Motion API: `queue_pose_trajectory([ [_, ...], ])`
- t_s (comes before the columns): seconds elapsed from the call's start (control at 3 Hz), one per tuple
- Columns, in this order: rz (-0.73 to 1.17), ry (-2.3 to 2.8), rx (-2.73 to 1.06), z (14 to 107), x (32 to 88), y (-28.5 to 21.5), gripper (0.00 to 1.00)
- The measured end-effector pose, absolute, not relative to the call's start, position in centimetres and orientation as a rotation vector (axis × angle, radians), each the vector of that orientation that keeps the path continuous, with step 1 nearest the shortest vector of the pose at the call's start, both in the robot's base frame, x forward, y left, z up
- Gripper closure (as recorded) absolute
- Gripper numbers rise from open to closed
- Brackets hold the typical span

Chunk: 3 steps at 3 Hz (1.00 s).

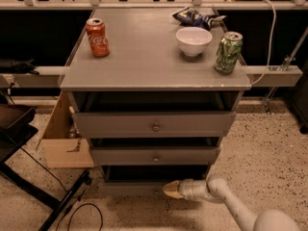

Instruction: Close bottom drawer

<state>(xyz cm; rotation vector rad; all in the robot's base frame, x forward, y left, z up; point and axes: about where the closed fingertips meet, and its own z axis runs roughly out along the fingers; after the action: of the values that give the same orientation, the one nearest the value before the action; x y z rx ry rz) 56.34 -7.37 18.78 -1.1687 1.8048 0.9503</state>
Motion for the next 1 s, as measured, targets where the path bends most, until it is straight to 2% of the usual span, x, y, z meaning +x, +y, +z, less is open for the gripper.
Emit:
queue_pose_trajectory([
  [0.33, 0.944, 1.804, -1.160, 18.65, 57.29, -7.43, 0.88],
  [0.67, 0.944, 1.804, -1.160, 18.65, 57.29, -7.43, 0.67],
  [1.0, 0.944, 1.804, -1.160, 18.64, 57.28, -7.42, 0.36],
])
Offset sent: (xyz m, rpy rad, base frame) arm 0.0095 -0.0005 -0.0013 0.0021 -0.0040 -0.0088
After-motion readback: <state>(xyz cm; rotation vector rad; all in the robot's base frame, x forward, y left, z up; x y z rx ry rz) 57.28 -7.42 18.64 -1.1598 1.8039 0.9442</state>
